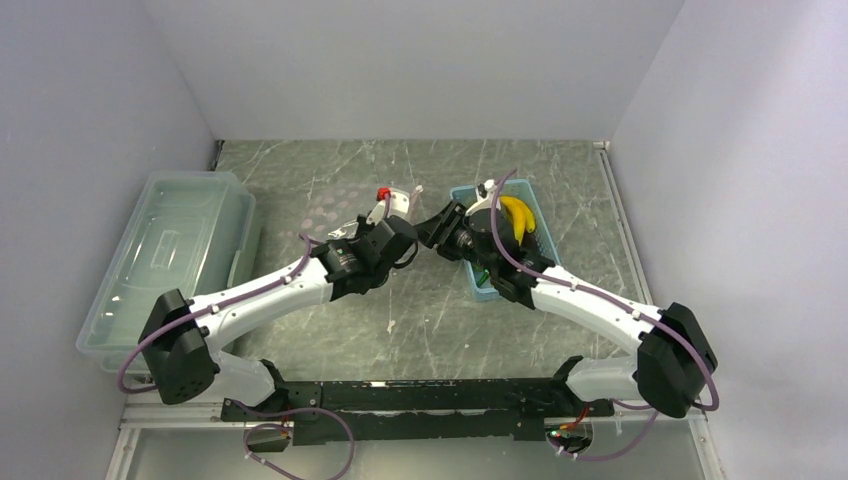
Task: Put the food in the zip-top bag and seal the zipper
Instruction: Open the zipper of the food storage bag at the center of the board.
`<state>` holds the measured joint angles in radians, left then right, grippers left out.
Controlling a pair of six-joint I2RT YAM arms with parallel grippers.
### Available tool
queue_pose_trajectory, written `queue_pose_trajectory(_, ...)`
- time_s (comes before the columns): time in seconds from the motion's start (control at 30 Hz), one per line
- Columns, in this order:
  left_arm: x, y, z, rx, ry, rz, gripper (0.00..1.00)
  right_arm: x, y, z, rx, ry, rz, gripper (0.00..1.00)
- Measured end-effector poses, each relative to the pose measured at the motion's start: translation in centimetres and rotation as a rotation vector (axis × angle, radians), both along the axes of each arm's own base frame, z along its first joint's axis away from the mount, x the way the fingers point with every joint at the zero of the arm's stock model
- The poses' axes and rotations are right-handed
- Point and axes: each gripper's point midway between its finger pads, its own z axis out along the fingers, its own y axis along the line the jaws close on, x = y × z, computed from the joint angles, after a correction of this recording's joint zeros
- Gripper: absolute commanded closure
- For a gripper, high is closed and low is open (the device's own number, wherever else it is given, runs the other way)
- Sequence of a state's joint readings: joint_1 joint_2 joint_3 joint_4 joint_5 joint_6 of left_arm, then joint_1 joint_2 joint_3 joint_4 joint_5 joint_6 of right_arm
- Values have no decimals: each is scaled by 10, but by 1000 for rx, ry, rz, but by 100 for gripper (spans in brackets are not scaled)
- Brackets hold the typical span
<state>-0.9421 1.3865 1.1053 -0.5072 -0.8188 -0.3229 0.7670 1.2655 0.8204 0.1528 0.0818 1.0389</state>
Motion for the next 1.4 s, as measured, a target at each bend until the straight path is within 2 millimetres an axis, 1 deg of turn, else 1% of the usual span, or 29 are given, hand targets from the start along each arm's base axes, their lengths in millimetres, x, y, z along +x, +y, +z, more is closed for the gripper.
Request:
queue_pose_trajectory(0.2, -4, 0, 1, -20, 13, -9, 100, -1, 1, -11, -20, 25, 5, 48)
queue_pose_trajectory(0.3, -5, -1, 2, -31, 19, -17, 100, 1, 4, -25, -40, 51, 12, 48)
queue_pose_trajectory(0.4, -8, -2, -1, -40, 35, -23, 100, 3, 9, -43, -63, 89, 18, 49)
queue_pose_trajectory(0.5, -10, -4, -2, -53, 46, -28, 100, 4, 14, -51, -66, 111, 31, 50)
queue_pose_trajectory(0.57, -10, -5, -2, -58, 50, -30, 100, 4, 17, -53, -58, 118, 36, 50)
queue_pose_trajectory(0.63, -11, -5, -3, -65, 56, -31, 100, 6, 21, -50, -44, 114, 46, 50)
queue_pose_trajectory(0.8, -13, -7, -5, -78, 66, -32, 100, 7, 24, -44, -20, 103, 49, 51)
queue_pose_trajectory(1.0, -15, -9, -5, -93, 76, -46, 100, 11, 28, -42, -1, 101, 45, 55)
queue_pose_trajectory(1.1, -16, -10, -2, -105, 74, -50, 100, 13, 30, -46, 2, 111, 42, 60)
queue_pose_trajectory(1.2, -17, -10, 1, -117, 73, -55, 100, 15, 32, -53, -1, 124, 40, 69)
queue_pose_trajectory(1.3, -18, -11, 4, -140, 71, -57, 100, 15, 33, -57, -4, 134, 39, 81)
queue_pose_trajectory(1.37, -19, -11, 6, -149, 69, -57, 100, 15, 33, -56, -1, 130, 40, 94)
queue_pose_trajectory(1.4, -19, -11, 7, -152, 67, -56, 98, 16, 34, -55, 2, 126, 41, 100)
